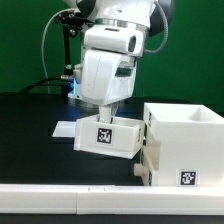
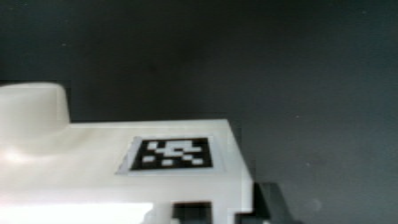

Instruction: Assemble drawer

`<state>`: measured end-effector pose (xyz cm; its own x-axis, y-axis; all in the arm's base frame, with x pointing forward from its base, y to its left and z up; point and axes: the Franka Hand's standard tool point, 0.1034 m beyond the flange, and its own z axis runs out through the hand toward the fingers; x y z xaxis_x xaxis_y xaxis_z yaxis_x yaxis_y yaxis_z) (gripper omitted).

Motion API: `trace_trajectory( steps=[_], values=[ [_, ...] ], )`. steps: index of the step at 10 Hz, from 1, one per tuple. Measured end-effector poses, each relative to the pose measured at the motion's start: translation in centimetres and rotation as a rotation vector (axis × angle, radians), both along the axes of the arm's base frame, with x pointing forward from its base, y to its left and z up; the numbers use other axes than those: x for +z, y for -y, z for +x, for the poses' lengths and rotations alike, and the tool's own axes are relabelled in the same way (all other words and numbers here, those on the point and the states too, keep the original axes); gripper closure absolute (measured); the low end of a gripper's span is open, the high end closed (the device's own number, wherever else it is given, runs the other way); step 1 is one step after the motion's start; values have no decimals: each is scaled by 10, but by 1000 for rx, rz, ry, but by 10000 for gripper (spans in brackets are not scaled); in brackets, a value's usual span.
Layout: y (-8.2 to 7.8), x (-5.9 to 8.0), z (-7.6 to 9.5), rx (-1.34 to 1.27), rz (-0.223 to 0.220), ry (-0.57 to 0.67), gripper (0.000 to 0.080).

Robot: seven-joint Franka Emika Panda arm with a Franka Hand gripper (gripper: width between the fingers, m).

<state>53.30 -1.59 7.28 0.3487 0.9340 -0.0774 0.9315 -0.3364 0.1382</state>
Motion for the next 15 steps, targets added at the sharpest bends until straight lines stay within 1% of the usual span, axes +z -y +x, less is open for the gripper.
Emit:
trace_trajectory(
  steps=[2, 3, 4, 5, 6, 7, 8, 9, 10, 11, 12, 13, 14, 15],
  values=[
    [-4, -2, -2, -2, 12, 22, 761],
    [-7, -2, 0, -15, 26, 58, 761],
    [-10, -2, -2, -48, 48, 124, 761],
    [-10, -4, -5, -59, 52, 152, 761],
    [-7, -4, -1, -48, 50, 186, 761],
    [1, -7, -1, -30, 30, 183, 761],
    [16, -6, 2, -1, -3, 143, 761],
    [20, -5, 5, 13, -13, 135, 761],
    [29, -5, 3, 51, -41, 80, 761],
    [40, -3, 5, 96, -70, -7, 761],
    [40, 1, 9, 122, -79, -58, 761],
    [40, 1, 2, 96, -62, -146, 761],
    [44, 2, 1, 80, -56, -207, 761],
    [46, 2, 2, 74, -59, -232, 761]
  ],
)
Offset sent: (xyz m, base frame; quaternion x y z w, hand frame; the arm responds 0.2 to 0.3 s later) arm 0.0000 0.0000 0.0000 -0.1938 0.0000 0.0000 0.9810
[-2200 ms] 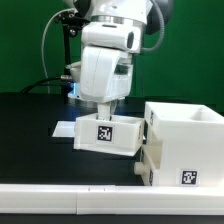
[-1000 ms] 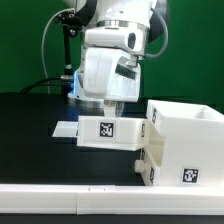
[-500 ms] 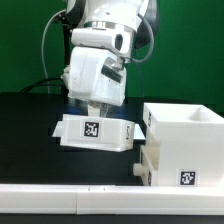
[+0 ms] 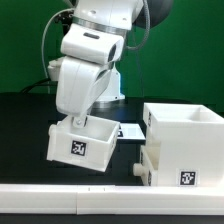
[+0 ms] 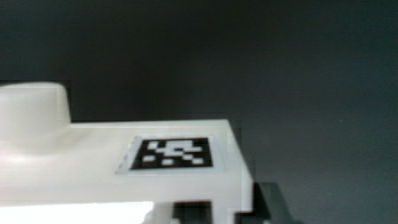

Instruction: Assemble drawer

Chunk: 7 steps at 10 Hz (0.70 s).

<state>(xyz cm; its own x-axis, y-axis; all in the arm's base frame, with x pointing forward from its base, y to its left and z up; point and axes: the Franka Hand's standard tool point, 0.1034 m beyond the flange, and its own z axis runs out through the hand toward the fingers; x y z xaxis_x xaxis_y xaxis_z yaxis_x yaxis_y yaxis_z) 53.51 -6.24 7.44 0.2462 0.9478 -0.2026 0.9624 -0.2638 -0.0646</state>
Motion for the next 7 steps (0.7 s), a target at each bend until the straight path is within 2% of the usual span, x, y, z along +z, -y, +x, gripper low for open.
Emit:
trace_trajectory(
  steps=[1, 4, 7],
  values=[
    [-2, 1, 1, 19, -2, -4, 761],
    [-33, 14, 14, 184, 27, 23, 761],
    [-34, 13, 14, 214, 32, 20, 761]
  ],
)
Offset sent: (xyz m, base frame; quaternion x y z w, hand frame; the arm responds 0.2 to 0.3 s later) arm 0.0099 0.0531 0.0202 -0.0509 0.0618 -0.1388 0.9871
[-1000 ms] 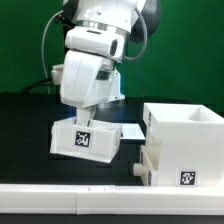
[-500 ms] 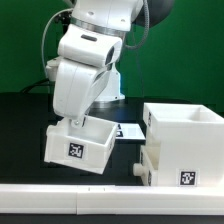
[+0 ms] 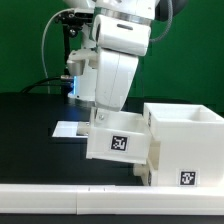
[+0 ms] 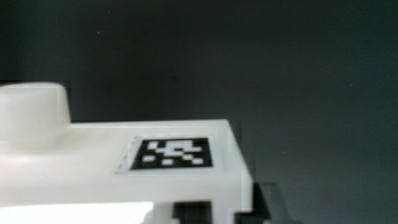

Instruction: Assemble drawer

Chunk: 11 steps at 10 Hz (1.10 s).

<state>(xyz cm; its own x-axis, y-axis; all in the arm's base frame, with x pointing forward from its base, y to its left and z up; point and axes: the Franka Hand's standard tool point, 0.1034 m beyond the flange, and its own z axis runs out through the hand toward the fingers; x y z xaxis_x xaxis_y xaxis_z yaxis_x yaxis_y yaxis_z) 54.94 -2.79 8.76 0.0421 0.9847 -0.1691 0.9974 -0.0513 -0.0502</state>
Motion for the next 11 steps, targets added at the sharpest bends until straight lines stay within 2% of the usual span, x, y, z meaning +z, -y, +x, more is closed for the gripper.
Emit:
trace_trajectory(
  steps=[3, 5, 11],
  values=[
    [1, 0, 1, 21, 2, -2, 761],
    [3, 0, 8, 63, 4, 3, 761],
    [-10, -8, 9, 39, 8, 2, 761]
  ],
)
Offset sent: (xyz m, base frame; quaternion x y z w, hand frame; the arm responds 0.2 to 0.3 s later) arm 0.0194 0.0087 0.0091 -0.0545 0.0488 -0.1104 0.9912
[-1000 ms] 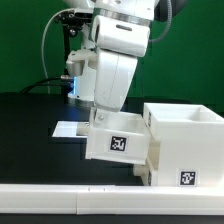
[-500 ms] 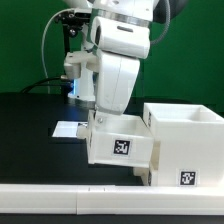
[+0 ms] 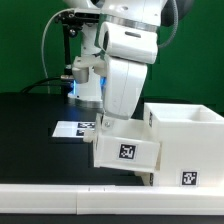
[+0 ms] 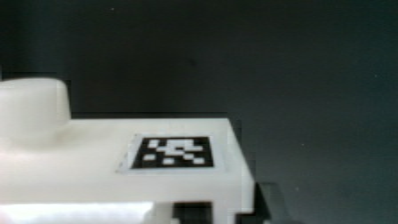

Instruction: Assemble drawer

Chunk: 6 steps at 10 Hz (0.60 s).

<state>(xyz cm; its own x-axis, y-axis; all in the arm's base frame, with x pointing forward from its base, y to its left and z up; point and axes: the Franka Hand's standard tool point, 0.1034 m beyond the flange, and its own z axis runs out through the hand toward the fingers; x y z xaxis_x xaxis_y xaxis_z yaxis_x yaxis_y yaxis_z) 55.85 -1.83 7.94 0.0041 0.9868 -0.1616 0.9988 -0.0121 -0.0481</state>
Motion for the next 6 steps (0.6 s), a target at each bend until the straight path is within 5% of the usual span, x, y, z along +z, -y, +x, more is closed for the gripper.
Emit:
trace_trajectory(
  steps=[6],
  values=[
    [0, -3, -8, -18, -2, -5, 761]
  ],
)
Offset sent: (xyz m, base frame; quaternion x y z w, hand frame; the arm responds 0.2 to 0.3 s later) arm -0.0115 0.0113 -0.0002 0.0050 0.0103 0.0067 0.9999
